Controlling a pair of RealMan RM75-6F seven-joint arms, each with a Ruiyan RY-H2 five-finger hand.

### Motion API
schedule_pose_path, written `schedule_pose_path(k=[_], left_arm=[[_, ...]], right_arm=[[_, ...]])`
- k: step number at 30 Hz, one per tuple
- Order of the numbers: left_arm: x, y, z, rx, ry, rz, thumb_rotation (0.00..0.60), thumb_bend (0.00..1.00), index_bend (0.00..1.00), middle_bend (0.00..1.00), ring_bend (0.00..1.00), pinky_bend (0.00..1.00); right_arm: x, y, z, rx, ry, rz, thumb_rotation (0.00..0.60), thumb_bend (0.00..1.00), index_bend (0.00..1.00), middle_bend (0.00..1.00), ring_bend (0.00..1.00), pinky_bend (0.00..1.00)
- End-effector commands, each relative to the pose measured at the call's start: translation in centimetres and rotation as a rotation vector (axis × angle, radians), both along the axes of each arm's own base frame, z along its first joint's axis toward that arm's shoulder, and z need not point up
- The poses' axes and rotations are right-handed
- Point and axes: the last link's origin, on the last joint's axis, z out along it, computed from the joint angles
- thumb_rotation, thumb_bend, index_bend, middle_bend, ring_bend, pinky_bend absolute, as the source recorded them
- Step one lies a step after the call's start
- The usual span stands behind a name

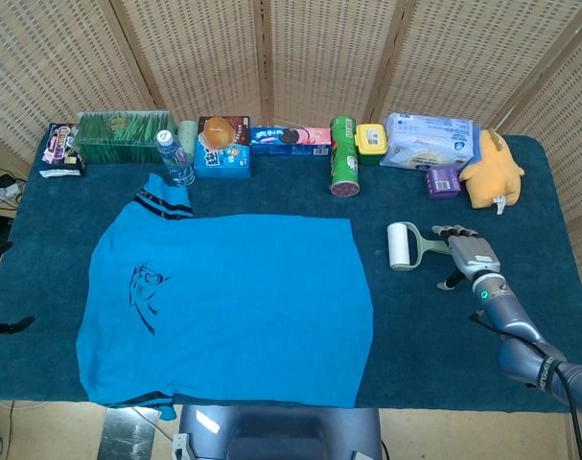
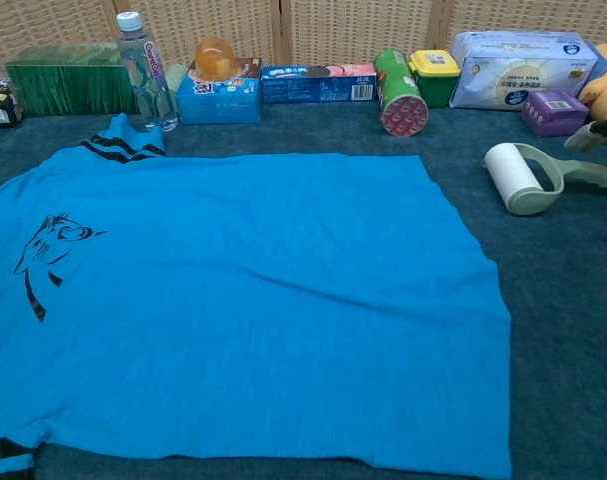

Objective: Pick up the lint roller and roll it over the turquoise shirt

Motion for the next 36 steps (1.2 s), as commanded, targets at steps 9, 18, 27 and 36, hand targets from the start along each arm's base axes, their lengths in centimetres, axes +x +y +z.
schedule_pose_path(k=[9,18,27,36], left_arm=[[0.4,0.0,-0.2,0.005,0.003,0.01,0.6,0.08,0.0,0.0,0.0,0.02],[0.7,0.1,-0.3,0.005,0.005,0.009,0.6,0.08,0.0,0.0,0.0,0.02],[1.2,0.5,-0.4,-0.001,0.013,0.003,0.6,0.08,0.0,0.0,0.0,0.02],[1.4,0.5,-0.5,0.0,0.017,0.007,0.6,0.08,0.0,0.0,0.0,0.02]], right_arm=[[0.2,-0.8,-0.8,0.041,0.014,0.032,0.6,0.0,0.14,0.16,0.06,0.0],[-0.2,-0.8,-1.3,0.043,0.015,0.039,0.6,0.0,0.26,0.3,0.1,0.0],[-0.9,-1.1,-1.5,0.02,0.021,0.036,0.6,0.03,0.28,0.41,0.11,0.0],[-1.6,-1.3,-1.8,-0.014,0.027,0.031,0.6,0.27,0.38,0.52,0.16,0.03]])
